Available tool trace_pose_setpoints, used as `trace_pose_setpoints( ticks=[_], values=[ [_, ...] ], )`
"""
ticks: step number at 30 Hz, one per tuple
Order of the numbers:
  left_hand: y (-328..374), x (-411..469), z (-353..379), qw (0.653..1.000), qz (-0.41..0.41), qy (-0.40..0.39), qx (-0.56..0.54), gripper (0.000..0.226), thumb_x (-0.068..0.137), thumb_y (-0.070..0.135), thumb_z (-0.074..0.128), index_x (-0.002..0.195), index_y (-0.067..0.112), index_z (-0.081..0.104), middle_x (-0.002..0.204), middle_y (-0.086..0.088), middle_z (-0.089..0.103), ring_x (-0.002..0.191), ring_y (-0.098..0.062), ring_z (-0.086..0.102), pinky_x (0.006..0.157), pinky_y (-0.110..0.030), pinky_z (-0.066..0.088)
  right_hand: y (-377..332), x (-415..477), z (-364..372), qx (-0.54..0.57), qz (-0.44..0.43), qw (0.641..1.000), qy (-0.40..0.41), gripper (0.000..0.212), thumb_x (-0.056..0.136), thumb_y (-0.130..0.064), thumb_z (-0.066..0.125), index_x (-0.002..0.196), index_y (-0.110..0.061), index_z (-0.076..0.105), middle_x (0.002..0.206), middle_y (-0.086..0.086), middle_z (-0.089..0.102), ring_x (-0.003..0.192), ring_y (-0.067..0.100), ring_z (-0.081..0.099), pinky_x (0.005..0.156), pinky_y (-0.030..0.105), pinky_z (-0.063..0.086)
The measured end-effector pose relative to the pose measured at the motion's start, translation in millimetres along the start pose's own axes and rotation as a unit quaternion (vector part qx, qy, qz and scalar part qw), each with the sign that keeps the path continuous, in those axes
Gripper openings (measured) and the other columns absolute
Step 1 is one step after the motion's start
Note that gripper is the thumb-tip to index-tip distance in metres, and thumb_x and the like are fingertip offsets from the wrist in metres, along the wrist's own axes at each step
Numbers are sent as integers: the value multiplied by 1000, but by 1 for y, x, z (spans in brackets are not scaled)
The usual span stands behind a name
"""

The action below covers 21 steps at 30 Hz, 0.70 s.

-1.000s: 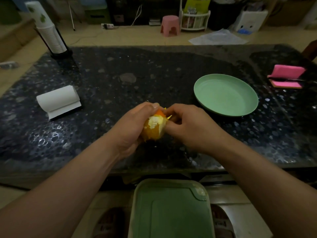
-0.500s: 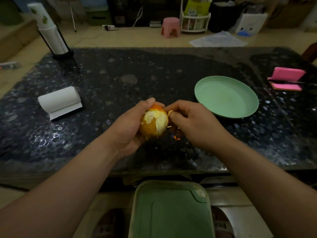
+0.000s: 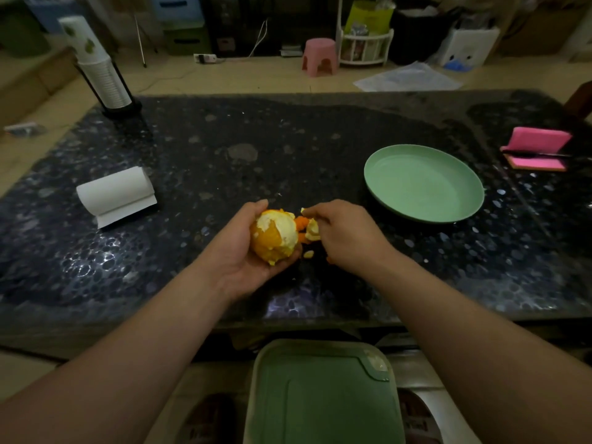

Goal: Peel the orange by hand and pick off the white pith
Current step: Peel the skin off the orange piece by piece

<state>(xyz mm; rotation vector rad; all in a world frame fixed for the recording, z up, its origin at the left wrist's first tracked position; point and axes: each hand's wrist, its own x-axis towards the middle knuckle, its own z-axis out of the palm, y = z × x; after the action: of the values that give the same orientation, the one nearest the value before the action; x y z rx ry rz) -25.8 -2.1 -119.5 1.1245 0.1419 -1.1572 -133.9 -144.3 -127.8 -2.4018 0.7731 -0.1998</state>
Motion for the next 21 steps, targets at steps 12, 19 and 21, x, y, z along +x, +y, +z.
trace_pose_setpoints(
  ticks=[12, 19, 21],
  values=[
    [9, -4, 2, 999, 20, -34, 24, 45, 100, 45, 60, 130, 12, 67, 116, -16, 73, 101, -27, 71, 88, -45, 61, -15, -29, -21, 191, -16, 979, -63, 17, 101, -43, 69, 104, -27, 74, 76, -8, 76, 65, 6, 70, 57, 27, 57],
    [9, -8, 1, 995, 50, -50, 76, 38, 101, 43, 58, 123, 14, 69, 114, -16, 73, 96, -27, 72, 92, -48, 60, -17, -31, -29, 189, -17, 977, -96, 15, 103, -35, 67, 110, -23, 73, 82, -2, 77, 65, 4, 71, 57, 25, 56],
    [8, -8, 1, 991, 62, -55, 108, 36, 103, 42, 56, 116, 13, 73, 109, -15, 75, 88, -24, 73, 87, -45, 62, -18, -33, -31, 153, -24, 983, -97, 12, 101, -35, 69, 108, -26, 74, 76, -5, 76, 58, 3, 68, 55, 24, 55]
  ],
)
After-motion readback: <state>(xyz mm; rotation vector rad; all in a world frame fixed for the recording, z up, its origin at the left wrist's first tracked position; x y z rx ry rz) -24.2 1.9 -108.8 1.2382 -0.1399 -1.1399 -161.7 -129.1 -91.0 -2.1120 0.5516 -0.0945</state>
